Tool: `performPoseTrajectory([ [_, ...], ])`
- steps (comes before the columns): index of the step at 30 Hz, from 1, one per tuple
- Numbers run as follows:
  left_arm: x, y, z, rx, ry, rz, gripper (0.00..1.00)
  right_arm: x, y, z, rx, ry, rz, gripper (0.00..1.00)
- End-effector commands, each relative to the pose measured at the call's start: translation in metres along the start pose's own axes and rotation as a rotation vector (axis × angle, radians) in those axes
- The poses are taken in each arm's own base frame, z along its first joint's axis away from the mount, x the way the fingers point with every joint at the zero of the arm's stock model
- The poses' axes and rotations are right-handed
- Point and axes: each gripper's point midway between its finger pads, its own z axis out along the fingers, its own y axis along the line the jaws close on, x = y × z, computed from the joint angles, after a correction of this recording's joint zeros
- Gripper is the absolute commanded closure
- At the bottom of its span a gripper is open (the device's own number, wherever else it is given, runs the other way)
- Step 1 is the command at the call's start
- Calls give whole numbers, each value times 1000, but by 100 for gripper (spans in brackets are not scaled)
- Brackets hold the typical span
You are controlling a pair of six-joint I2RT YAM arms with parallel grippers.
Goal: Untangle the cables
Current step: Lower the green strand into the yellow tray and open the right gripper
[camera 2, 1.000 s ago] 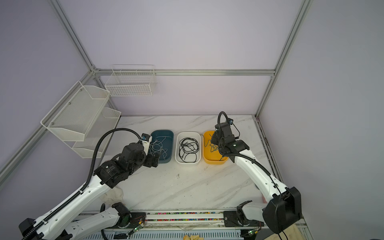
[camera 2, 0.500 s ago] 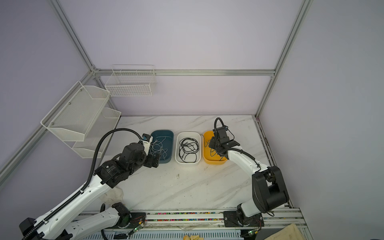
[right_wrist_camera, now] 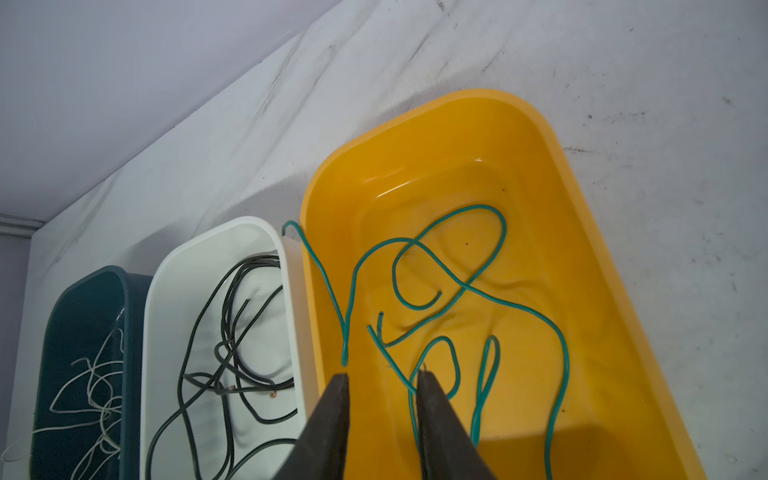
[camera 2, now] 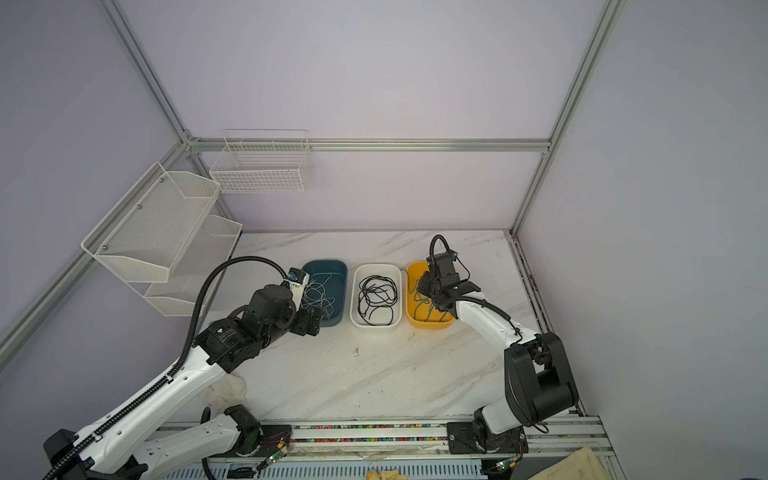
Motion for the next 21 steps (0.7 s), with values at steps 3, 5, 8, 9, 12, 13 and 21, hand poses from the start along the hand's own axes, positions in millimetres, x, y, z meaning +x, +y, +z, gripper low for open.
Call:
performPoseTrajectory([
  [3, 7, -1, 5, 8, 16, 22, 0, 0, 16, 9, -80, 21, 45, 69],
  [5, 8, -1, 6, 7, 19, 22, 0, 5, 22, 18, -109, 46, 60, 72],
  [8, 8, -1, 6, 6, 20, 22, 0, 8, 23, 31, -112, 59, 67, 72],
  [9, 8, -1, 6, 6, 21, 23, 0, 9, 23, 35, -106, 63, 66, 72],
  [12, 8, -1, 6, 5, 22, 24, 0, 10, 25, 43, -115, 68, 67, 72],
  [13, 8, -1, 7, 5, 23, 24, 0, 9, 26, 45, -117, 63, 71, 72],
  [21, 10, -2, 9, 4, 31, 26, 0, 13, 23, 64, -104, 67, 71, 73],
])
